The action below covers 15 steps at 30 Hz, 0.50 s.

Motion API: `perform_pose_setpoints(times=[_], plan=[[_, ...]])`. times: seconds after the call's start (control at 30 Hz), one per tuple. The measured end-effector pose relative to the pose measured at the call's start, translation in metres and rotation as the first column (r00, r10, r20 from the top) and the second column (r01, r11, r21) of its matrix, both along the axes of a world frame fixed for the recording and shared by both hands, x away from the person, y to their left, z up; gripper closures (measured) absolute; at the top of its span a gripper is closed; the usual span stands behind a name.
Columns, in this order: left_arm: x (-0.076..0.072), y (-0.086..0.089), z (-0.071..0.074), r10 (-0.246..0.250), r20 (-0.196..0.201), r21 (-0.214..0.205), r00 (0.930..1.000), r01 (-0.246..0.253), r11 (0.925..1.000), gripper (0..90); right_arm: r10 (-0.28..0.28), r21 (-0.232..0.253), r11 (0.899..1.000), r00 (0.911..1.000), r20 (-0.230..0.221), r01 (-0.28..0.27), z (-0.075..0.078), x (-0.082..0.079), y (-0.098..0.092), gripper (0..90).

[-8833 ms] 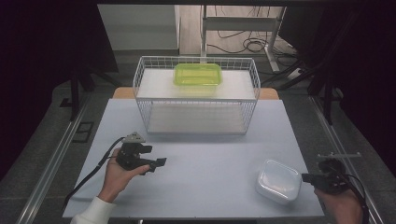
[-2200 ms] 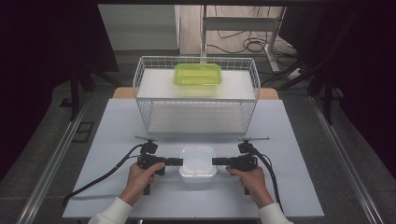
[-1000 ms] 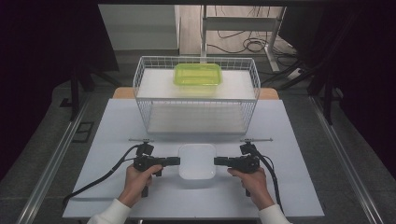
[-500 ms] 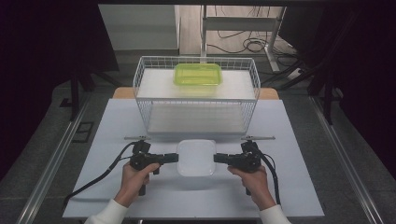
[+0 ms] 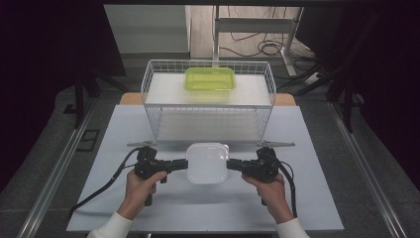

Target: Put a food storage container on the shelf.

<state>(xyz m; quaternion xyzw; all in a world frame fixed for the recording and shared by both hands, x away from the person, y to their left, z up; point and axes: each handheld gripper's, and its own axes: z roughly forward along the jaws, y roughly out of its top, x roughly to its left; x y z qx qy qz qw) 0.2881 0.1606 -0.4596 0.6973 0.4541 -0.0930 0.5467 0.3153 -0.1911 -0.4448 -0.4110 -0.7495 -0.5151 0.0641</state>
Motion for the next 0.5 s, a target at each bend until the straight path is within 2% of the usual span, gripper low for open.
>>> perform_pose_setpoints(times=[0.13, 0.33, 0.43, 0.5], plan=[[-0.002, 0.001, 0.006, 0.000, 0.020, 0.015, 0.9998, 0.000, 0.9999, 79.9, 0.005, -0.001, 1.000, 0.9999, 0.016, -0.005, 0.004, 0.000, 0.002, 78.7], [-0.004, -0.001, 0.018, -0.011, 0.051, 0.005, 0.9987, 0.010, 0.9999, 80.2, 0.000, -0.004, 1.000, 0.9992, 0.041, 0.000, 0.009, -0.001, 0.001, 78.4], [-0.004, 0.000, 0.021, -0.015, 0.061, 0.009, 0.9980, 0.014, 0.9999, 80.3, 0.000, 0.000, 1.000, 0.9986, 0.054, 0.000, 0.012, -0.002, 0.000, 78.3], [-0.005, -0.001, 0.028, -0.016, 0.082, 0.016, 0.9965, 0.015, 0.9998, 80.3, -0.001, 0.000, 1.000, 0.9976, 0.070, 0.001, 0.018, -0.002, 0.000, 78.3]])
